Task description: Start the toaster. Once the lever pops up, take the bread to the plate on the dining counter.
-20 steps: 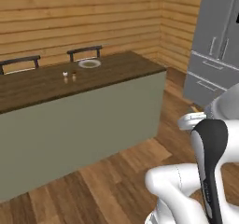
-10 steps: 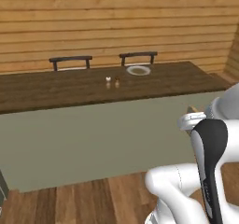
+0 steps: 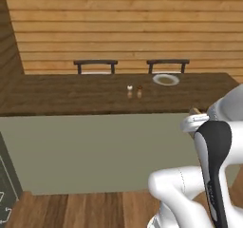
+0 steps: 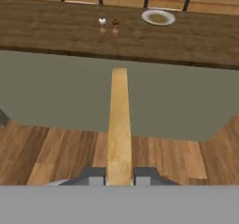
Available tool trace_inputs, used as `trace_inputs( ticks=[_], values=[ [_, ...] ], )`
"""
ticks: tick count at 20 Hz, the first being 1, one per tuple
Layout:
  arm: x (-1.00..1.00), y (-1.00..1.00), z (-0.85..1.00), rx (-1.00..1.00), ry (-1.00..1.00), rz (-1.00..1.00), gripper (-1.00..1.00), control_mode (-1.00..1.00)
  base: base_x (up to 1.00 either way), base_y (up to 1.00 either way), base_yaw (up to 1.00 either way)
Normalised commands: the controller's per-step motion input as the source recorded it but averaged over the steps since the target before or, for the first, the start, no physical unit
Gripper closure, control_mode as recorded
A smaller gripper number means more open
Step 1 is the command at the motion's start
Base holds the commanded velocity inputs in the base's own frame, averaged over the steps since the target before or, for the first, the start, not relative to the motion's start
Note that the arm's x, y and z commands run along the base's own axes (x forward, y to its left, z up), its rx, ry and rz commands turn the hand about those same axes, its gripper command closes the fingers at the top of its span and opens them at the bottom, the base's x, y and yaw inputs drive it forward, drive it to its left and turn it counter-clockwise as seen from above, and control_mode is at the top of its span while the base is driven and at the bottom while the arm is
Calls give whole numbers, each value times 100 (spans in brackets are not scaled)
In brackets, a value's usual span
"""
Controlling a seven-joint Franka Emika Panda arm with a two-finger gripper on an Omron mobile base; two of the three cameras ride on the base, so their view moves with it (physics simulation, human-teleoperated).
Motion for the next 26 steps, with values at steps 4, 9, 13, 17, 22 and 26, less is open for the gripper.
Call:
trace_inputs(
  ticks=[4, 9, 13, 17, 22, 26],
  values=[
    [0, 0, 0, 0, 0, 0, 100, 100, 39, -25, -8],
    [0, 0, 0, 0, 0, 0, 100, 100, 50, -23, -21],
    [0, 0, 0, 0, 0, 0, 100, 100, 54, -33, -30],
    [0, 0, 0, 0, 0, 0, 100, 100, 66, -61, -15],
    [0, 0, 0, 0, 0, 0, 100, 100, 64, -65, -9],
    [0, 0, 0, 0, 0, 0, 100, 100, 74, -56, 0]
  ],
)
